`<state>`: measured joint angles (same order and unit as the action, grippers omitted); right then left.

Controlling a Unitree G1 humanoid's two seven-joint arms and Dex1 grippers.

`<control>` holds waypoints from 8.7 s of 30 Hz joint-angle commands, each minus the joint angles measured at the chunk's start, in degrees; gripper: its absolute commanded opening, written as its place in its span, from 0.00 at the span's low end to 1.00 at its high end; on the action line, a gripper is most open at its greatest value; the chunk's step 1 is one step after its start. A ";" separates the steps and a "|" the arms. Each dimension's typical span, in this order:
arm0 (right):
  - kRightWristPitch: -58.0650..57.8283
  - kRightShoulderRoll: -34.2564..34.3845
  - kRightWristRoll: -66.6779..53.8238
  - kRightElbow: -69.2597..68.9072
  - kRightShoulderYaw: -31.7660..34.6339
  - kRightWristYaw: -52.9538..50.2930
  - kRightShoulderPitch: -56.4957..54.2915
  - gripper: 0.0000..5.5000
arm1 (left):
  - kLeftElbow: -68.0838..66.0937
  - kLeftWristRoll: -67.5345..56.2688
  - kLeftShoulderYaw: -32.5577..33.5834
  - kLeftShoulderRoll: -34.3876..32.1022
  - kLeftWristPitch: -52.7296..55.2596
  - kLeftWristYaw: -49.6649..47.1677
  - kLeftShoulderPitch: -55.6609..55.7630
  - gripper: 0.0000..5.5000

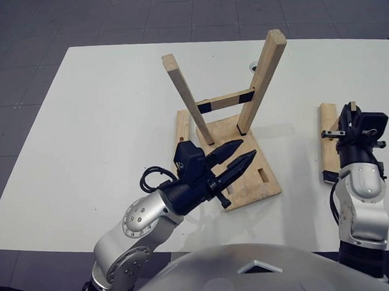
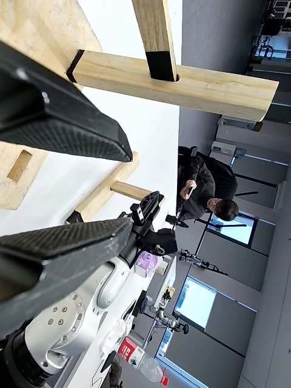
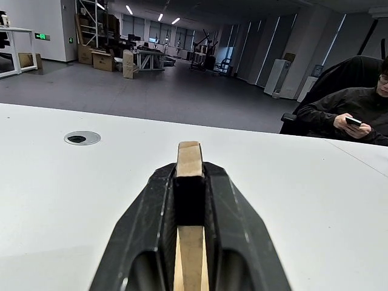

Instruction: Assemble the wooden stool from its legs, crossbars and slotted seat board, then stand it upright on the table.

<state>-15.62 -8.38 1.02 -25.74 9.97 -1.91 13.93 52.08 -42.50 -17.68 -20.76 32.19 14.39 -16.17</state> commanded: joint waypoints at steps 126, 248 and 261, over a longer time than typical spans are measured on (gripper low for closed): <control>-38.25 10.54 10.19 -9.89 -8.43 -2.37 6.10 0.69 | 3.80 -0.70 -1.67 0.25 1.35 -3.41 -1.53 0.31; -12.69 -23.89 -49.27 -11.26 -14.35 55.40 3.55 0.45 | -11.22 -17.34 9.28 -14.52 4.36 33.19 15.02 0.37; -8.58 -26.09 -46.49 -7.73 -3.99 52.56 1.65 0.90 | -18.20 1.20 14.47 -9.66 -14.77 33.48 9.13 0.37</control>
<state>-25.59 -34.10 -47.13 -34.42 4.68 50.77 16.30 34.29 -44.03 -3.59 -31.48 21.55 46.34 -5.93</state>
